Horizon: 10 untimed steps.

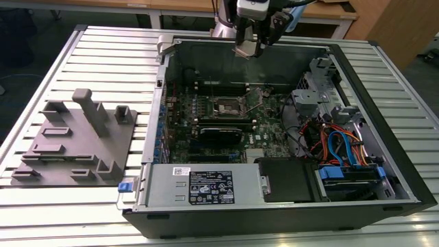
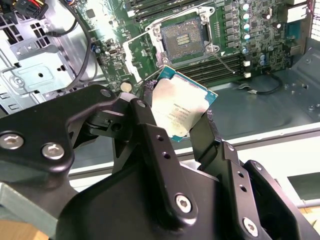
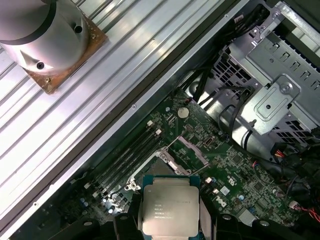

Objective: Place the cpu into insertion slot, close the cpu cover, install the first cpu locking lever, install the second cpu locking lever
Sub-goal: 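Place the cpu into insertion slot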

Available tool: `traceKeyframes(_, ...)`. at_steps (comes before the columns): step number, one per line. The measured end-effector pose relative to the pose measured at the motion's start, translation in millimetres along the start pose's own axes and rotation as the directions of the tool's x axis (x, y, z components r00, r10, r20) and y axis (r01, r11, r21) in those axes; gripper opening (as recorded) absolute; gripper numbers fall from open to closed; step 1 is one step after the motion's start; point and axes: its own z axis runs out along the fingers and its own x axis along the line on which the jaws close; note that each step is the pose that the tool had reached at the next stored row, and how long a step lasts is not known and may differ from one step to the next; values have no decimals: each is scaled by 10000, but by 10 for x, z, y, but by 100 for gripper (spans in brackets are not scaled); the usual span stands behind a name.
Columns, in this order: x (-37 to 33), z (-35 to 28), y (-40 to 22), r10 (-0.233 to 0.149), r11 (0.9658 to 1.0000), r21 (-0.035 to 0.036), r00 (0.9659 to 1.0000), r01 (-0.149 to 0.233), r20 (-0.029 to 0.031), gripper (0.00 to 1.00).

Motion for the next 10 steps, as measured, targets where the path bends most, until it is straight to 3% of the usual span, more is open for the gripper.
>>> traceKeyframes(10,0,1,0,207,9998,-4,9998,-207,18,54)
